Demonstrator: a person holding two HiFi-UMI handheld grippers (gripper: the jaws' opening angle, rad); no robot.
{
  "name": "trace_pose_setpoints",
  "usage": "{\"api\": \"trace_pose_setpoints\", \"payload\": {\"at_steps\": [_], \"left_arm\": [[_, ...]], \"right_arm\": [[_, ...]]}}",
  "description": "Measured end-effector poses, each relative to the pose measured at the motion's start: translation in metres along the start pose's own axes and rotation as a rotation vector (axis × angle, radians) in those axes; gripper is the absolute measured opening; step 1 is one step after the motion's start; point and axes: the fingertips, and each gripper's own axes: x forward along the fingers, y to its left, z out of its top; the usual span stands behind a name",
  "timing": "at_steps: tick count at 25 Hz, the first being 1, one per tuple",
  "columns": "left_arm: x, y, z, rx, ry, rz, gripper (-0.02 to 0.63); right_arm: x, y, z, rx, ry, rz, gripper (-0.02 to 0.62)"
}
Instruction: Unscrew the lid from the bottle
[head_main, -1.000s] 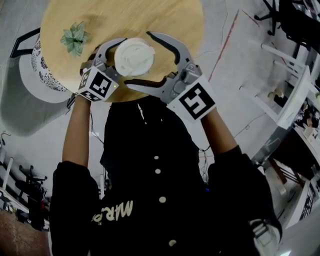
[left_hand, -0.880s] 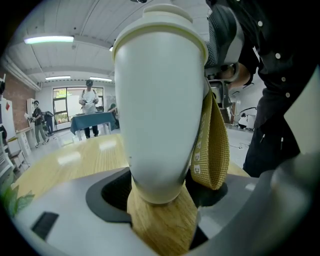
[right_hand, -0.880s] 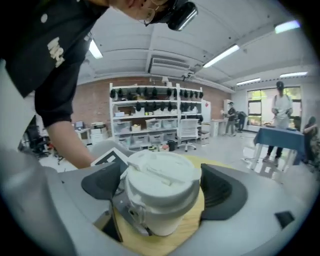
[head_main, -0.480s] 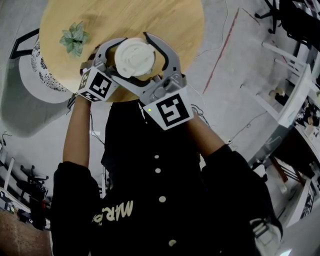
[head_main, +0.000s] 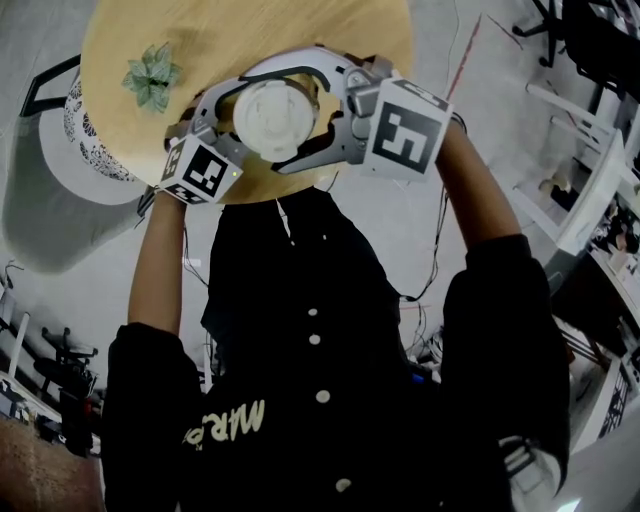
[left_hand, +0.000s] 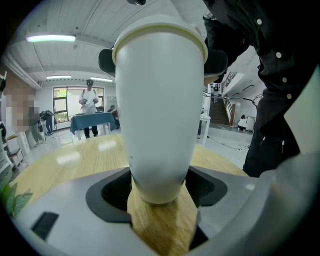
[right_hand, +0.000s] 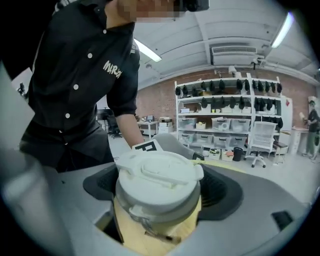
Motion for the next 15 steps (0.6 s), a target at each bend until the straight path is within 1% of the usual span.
{"api": "trace_pose_setpoints", "payload": {"at_steps": [2, 3, 5, 7, 9, 12, 13, 15], "left_arm": [[0.0, -0.001, -0.001, 0.012, 0.002, -0.005, 0.333], [0.0, -0.001, -0.001, 0.016, 0.004, -0.007, 0.333], [0.0, -0.001, -0.001, 0.019, 0.006, -0.007, 0.333], [0.0, -0.001, -0.001, 0.018, 0.004, -0.004, 0.333], [0.0, -0.002, -0.001, 0.017, 0.002, 0.001, 0.333], [0.0, -0.002, -0.001, 0.017, 0.007, 0.006, 0.333], [-0.001, -0.002, 0.0, 0.018, 0.008, 0.007, 0.333], [0.0, -0.003, 0.001, 0.017, 0.006, 0.008, 0.334]], "right_arm": [[0.0, 0.0, -0.004, 0.024, 0.011, -0.05, 0.471], [-0.002, 0.0, -0.007, 0.044, 0.02, -0.094, 0.475], [-0.013, -0.003, -0.011, 0.103, 0.029, -0.213, 0.48], [-0.026, -0.004, -0.01, 0.199, 0.015, -0.365, 0.482], [-0.035, -0.002, -0.008, 0.294, 0.005, -0.543, 0.492], [-0.037, -0.004, -0.015, 0.383, 0.046, -0.821, 0.497], [-0.035, -0.006, -0.016, 0.399, 0.051, -0.894, 0.5], [-0.03, -0.011, -0.015, 0.433, 0.033, -1.0, 0.5]]}}
